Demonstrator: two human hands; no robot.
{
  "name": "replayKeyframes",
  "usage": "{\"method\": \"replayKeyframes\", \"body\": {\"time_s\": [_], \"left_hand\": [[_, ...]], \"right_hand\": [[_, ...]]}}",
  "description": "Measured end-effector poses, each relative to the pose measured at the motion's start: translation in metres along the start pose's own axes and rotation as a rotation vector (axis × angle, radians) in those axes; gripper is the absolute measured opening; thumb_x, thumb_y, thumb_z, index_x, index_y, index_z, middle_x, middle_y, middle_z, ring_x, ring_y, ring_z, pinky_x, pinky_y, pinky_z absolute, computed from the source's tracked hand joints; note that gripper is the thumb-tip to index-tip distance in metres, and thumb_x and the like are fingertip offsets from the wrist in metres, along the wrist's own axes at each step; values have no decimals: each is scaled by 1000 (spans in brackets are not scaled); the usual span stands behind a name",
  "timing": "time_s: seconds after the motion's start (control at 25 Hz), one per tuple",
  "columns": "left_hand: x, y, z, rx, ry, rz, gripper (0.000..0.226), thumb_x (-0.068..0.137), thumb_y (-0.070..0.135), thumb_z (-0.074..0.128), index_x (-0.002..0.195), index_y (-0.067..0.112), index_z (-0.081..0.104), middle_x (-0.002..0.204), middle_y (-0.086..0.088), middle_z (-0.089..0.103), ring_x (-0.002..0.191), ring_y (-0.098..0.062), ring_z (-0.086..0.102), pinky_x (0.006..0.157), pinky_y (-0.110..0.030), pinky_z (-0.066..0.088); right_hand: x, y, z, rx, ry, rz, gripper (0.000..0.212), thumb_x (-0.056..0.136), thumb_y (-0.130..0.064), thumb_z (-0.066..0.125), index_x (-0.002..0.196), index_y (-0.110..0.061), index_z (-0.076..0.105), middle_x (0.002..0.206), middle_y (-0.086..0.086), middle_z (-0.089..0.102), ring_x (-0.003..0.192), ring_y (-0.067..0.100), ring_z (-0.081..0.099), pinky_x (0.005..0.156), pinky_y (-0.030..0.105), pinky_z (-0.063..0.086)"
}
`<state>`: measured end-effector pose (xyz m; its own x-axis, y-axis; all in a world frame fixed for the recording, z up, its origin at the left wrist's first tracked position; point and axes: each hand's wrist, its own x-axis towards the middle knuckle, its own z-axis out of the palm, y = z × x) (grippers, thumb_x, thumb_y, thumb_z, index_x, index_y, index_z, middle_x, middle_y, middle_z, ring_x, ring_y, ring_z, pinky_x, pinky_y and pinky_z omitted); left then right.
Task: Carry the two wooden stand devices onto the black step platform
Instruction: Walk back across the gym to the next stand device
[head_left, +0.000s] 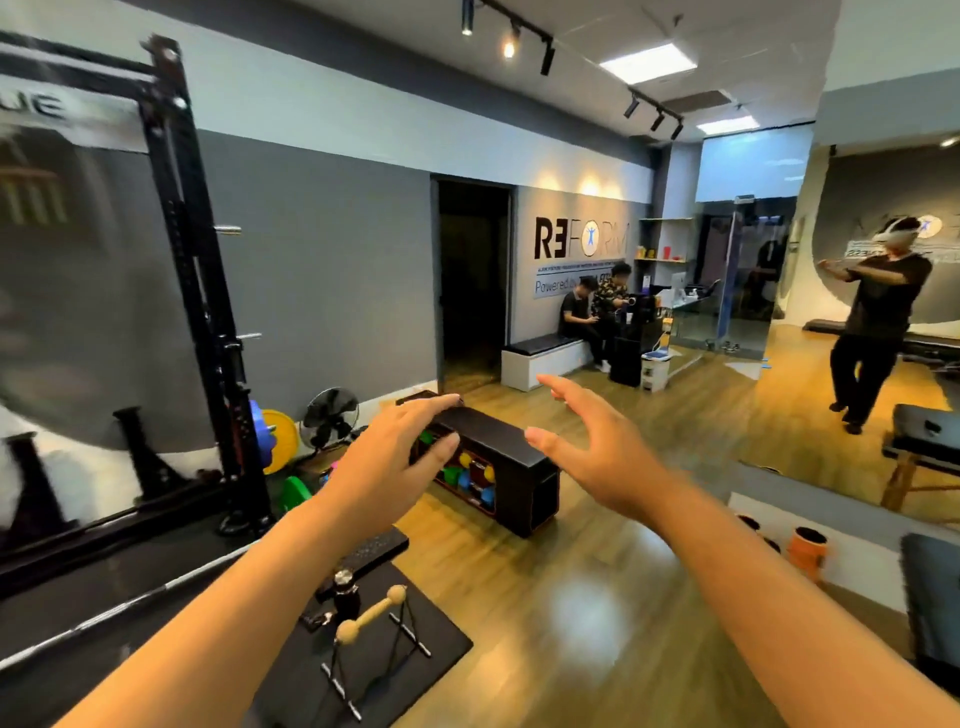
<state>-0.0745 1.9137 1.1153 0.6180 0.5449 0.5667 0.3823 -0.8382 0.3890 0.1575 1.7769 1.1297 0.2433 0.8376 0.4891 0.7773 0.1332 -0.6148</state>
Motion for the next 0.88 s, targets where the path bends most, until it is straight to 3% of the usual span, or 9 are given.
{"method": "replayKeyframes", "body": {"time_s": [0.08,0.24,0.4,0.56,0.68,0.76,0.88], "left_hand": [[24,-15,19,26,6,-54,52,103,47,50,153,39,39,145,14,54,133,-7,47,104,-25,41],[67,-48,43,73,53,-151,53,103,45,50,154,36,39,144,9,55,131,-10,48,107,-34,44],[118,-105,65,119,88,-200,54,104,41,51,155,32,38,150,8,52,141,-11,43,110,-28,35],[182,-188,80,117,86,-238,53,104,41,51,154,33,39,150,9,53,139,-10,45,106,-28,36],[233,-243,86,154,102,-249,52,103,39,53,153,28,43,146,6,57,136,-14,49,108,-34,41],[259,-276,98,176,102,-247,52,103,39,53,153,28,44,146,6,58,137,-14,49,109,-36,43],[279,-319,120,201,102,-294,52,103,40,53,153,30,44,147,7,56,137,-13,46,105,-28,38]], "right_hand": [[43,31,10,16,-82,-24,66,96,-53,65,156,-47,36,154,-6,48,138,12,45,103,31,39],[109,78,42,55,-185,-76,72,95,-56,66,158,-47,32,158,-8,43,142,12,42,104,30,39],[182,118,77,49,-245,-128,73,94,-55,66,158,-45,32,156,-9,44,139,13,44,108,35,46],[269,155,117,-193,-291,-278,79,94,-62,61,162,-41,26,159,-7,43,145,16,40,114,44,45],[332,176,146,-375,-316,-378,79,95,-65,55,163,-39,23,163,-2,40,149,19,35,118,43,40],[371,191,168,-335,-323,-380,78,96,-61,57,163,-39,24,162,-4,40,148,17,34,118,41,39],[415,218,208,-246,-366,-370,76,97,-56,60,162,-39,25,162,-5,40,149,17,33,118,41,39]]}}
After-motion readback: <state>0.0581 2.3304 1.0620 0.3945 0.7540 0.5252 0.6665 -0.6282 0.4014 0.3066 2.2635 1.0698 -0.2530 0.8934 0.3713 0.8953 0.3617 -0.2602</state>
